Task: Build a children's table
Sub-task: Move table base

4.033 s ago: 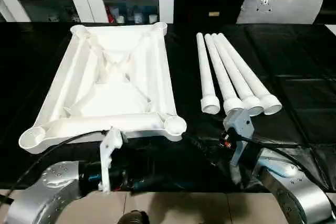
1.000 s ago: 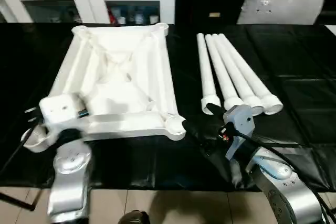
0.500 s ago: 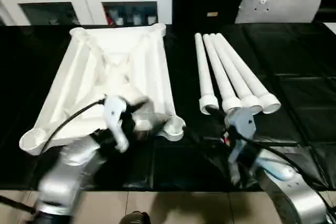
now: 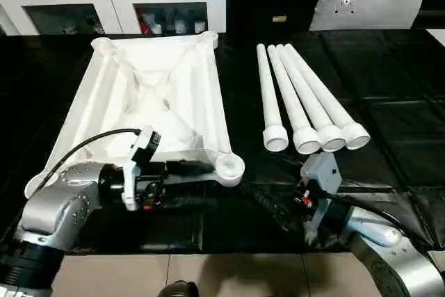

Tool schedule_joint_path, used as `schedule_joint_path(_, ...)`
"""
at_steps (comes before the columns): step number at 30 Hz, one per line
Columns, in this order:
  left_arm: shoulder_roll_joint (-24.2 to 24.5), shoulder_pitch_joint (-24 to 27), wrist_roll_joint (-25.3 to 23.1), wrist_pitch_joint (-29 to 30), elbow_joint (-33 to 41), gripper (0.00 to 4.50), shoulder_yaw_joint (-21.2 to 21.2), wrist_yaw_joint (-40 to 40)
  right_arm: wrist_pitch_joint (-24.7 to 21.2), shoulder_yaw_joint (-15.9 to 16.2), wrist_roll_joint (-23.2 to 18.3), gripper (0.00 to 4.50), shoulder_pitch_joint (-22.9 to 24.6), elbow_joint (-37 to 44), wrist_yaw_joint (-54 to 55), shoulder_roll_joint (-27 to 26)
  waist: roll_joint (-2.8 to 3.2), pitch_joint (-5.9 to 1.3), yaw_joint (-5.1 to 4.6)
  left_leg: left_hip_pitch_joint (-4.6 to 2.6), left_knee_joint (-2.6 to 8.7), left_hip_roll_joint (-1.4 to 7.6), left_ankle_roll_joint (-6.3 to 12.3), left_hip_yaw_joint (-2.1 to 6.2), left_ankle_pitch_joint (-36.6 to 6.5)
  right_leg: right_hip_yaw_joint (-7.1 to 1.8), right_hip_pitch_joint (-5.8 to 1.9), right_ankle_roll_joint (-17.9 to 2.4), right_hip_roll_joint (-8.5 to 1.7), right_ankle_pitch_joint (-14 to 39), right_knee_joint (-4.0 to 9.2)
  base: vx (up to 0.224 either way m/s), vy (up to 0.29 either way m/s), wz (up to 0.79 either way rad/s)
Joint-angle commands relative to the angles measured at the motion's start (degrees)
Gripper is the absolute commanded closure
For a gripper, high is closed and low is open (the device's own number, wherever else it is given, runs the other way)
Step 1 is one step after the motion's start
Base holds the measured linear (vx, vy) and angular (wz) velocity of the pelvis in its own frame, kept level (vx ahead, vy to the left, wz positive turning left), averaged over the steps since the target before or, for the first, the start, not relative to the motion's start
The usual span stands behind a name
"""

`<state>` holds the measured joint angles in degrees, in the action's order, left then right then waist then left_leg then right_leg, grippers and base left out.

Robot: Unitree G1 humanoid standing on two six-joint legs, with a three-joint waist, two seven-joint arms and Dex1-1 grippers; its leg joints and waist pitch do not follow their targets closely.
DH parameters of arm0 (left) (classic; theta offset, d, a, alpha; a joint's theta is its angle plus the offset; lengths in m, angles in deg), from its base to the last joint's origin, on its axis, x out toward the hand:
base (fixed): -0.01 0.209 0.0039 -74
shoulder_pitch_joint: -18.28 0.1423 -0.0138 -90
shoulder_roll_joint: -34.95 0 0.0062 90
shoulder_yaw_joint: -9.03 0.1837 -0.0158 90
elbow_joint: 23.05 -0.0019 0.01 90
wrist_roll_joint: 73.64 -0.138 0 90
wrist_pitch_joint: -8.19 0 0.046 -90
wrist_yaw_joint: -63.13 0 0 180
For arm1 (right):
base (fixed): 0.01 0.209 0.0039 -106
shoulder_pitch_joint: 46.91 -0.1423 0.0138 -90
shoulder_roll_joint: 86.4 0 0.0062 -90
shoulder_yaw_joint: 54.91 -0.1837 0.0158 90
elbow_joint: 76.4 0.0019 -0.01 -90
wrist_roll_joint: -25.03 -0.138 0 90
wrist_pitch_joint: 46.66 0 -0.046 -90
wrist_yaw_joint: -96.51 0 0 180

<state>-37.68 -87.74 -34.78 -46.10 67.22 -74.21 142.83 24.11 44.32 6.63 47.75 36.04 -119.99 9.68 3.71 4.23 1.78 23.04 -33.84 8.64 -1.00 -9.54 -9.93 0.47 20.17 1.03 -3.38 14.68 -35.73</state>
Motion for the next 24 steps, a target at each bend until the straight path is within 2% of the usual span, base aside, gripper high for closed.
schedule_joint_path(1,0.50,-0.71,1.16,1.53,1.08,0.00,-0.04,0.83,0.67,-0.85,-0.58,0.01,0.21,1.25,-0.22,0.22,0.24,-2.72,-0.19,-2.24,4.74,3.84,1.16,1.38,-14.06,-1.79,-0.26,-15.31,-4.09,2.50,4.03,0.000,0.000,0.00)
schedule_joint_path(5,1.09,-0.64,1.98,3.16,1.22,0.00,0.25,1.47,0.62,-0.83,-0.51,0.01,0.26,1.33,-0.17,0.15,0.18,-2.55,-0.22,-2.24,4.90,3.91,0.18,1.39,-15.70,-1.98,-0.23,-14.78,-4.20,5.79,4.34,0.000,0.000,0.00)
schedule_joint_path(6,1.14,-0.50,1.11,2.45,1.06,0.00,0.53,0.92,0.58,-0.75,-0.51,0.01,0.23,1.40,-0.04,0.22,0.15,-2.56,-0.22,-2.24,4.90,3.92,0.11,1.40,-15.71,-2.00,-0.24,-14.69,-4.21,5.90,4.34,0.000,0.000,0.00)
schedule_joint_path(7,0.77,-0.36,-1.01,0.08,0.66,0.00,0.77,-0.38,0.57,-0.71,-0.50,0.01,0.18,1.47,0.08,0.25,0.42,-2.53,-0.23,-2.25,4.95,3.95,-0.03,1.45,-15.87,-1.99,-0.20,-14.49,-4.19,5.91,4.35,0.000,0.000,0.00)
schedule_joint_path(8,0.27,-0.25,-2.94,-2.16,0.37,0.00,0.79,-1.76,0.51,-0.75,-0.48,0.01,0.15,1.54,0.20,0.22,0.31,-2.53,-0.28,-2.20,4.97,4.01,0.00,1.51,-15.96,-1.99,-0.26,-14.34,-4.21,5.75,4.47,0.000,0.000,0.00)
schedule_joint_path(10,-4.03,-0.90,-9.68,-10.84,-2.31,0.00,-0.75,-11.55,0.48,-1.32,0.04,0.01,-0.12,1.14,1.31,-0.17,0.26,-2.52,-0.31,-2.07,4.89,4.22,0.16,1.59,-15.81,-2.03,-0.48,-13.90,-4.38,4.48,4.61,0.000,0.000,0.00)
schedule_joint_path(11,-4.25,-0.93,-9.92,-11.24,-2.42,0.00,-0.85,-11.98,0.49,-1.36,0.07,0.01,-0.14,1.10,1.38,-0.19,0.10,-2.56,-0.23,-2.15,4.77,4.26,0.15,1.55,-15.79,-2.06,-0.56,-13.76,-4.54,4.39,4.72,0.000,0.000,0.00)
schedule_joint_path(12,-6.63,-1.38,-11.98,-13.73,-3.46,0.00,-2.24,-17.72,0.51,-1.53,0.44,0.01,-0.35,0.70,1.97,-0.43,0.25,-2.65,-0.14,-2.09,4.80,4.29,0.22,1.61,-15.45,-2.07,-0.67,-13.63,-4.67,4.29,4.66,0.000,0.000,0.00)
schedule_joint_path(13,-8.81,-1.37,-12.43,-14.75,-3.40,0.00,-3.89,-22.15,0.50,-1.50,0.61,0.01,-0.50,0.47,2.27,-0.63,0.15,-2.67,-0.25,-1.97,4.76,4.24,0.18,1.58,-15.26,-1.95,-0.69,-13.55,-4.46,3.54,4.57,0.000,0.000,0.00)
schedule_joint_path(15,-9.41,-1.10,-12.00,-14.84,-2.89,0.00,-4.42,-22.67,0.49,-1.47,0.59,0.01,-0.53,0.45,2.27,-0.67,0.10,-2.85,-0.19,-1.80,4.61,4.18,1.03,1.66,-13.15,-1.91,-0.84,-13.60,-4.47,0.99,4.39,0.000,0.000,0.00)
schedule_joint_path(16,-9.55,-0.43,-12.68,-15.54,-2.11,0.00,-4.36,-23.34,0.44,-1.36,0.62,0.01,-0.58,0.46,2.31,-0.74,-0.08,-2.81,-0.20,-1.69,4.64,4.11,1.31,1.67,-12.75,-1.87,-0.87,-13.57,-4.40,0.53,4.38,0.000,0.000,0.00)
schedule_joint_path(19,-9.61,1.62,-15.75,-17.65,-0.67,0.00,-3.49,-26.10,0.36,-1.11,0.95,0.01,-0.84,0.17,2.84,-1.10,-0.03,-2.77,-0.39,-1.68,4.54,4.19,2.33,1.65,-12.08,-1.82,-0.85,-13.39,-4.38,-0.46,4.38,0.000,0.000,0.00)
schedule_joint_path(24,-10.53,4.25,-17.09,-19.63,0.16,0.00,-3.29,-27.38,0.26,-0.73,1.13,0.01,-1.17,-0.22,3.30,-1.44,0.07,-2.73,-0.22,-1.92,4.75,4.37,2.00,1.67,-12.84,-1.76,-0.63,-13.33,-4.30,1.17,4.50,0.000,0.000,0.00)
